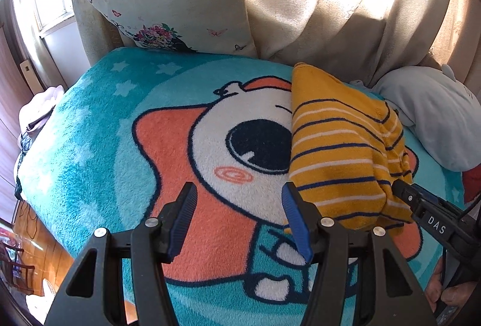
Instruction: Fold small clothes
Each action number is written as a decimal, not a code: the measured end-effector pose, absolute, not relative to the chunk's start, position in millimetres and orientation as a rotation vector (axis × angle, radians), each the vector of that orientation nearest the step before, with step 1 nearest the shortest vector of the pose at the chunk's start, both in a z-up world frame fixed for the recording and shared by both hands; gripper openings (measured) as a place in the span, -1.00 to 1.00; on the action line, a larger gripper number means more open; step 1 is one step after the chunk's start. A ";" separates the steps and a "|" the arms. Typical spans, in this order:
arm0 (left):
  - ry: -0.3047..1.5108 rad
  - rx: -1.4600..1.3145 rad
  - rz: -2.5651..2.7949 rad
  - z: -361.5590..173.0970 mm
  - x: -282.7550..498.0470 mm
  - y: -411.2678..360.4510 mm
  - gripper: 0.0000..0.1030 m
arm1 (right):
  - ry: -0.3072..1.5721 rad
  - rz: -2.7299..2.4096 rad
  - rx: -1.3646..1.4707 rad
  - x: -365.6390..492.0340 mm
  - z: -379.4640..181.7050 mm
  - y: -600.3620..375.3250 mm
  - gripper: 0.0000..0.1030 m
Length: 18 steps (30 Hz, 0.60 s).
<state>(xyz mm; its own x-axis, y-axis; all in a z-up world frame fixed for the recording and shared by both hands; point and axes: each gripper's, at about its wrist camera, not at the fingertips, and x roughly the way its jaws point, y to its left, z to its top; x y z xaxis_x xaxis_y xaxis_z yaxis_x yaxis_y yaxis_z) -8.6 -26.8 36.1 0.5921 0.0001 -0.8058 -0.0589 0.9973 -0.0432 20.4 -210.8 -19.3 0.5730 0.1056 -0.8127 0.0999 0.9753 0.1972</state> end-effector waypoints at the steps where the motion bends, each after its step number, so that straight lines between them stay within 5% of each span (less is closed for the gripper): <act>1: 0.935 -0.064 0.034 36.3 -10.7 -28.1 0.12 | 0.962 0.002 0.222 18.5 -19.3 -210.2 -0.05; 18: 0.985 -0.201 -0.047 32.1 -39.9 -25.6 0.13 | 0.947 -0.022 -0.028 -14.6 -7.2 -179.7 0.09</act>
<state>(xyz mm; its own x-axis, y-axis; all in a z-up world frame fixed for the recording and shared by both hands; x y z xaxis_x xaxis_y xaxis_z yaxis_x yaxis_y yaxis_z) -39.9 -25.6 32.1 0.5537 -0.1306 -0.8224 -0.0514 0.9804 -0.1903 -14.6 -179.7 -7.2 0.5839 -0.0309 -0.8112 0.0063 0.9994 -0.0335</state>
